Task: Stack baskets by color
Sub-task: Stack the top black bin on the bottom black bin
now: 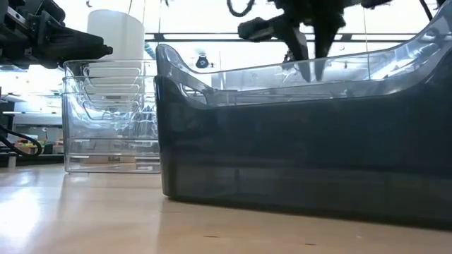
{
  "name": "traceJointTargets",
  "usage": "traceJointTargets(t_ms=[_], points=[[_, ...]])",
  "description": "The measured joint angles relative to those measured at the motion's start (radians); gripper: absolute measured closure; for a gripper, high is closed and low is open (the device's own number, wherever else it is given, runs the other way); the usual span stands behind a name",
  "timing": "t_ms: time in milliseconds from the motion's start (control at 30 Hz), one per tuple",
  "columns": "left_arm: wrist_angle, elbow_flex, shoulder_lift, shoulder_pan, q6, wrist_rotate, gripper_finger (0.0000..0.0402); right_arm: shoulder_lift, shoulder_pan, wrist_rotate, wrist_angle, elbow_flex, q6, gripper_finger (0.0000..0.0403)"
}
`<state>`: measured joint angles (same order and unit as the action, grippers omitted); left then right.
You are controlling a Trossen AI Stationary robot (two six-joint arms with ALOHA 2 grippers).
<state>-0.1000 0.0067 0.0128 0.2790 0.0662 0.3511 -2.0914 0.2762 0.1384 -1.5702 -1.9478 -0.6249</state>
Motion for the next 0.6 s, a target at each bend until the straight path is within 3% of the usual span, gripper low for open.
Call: traceJointTargets(t_ms=[100,333,600], points=[[0.0,0.0,0.0,0.0,0.0,0.0,0.0285,-0.002,0.01,0.041,-0.001,0.036,-0.215,0.0351],[0.0,0.0,0.0,0.0,0.0,0.0,0.0285,-0.002,0.041,0.226,-0.001,0.145,-0.523,0.0356],[0.0,0.0,0.0,0.0,0.0,0.0,0.0285,-0.002,0.074,0.328,0.04,0.239,-0.617,0.0335]])
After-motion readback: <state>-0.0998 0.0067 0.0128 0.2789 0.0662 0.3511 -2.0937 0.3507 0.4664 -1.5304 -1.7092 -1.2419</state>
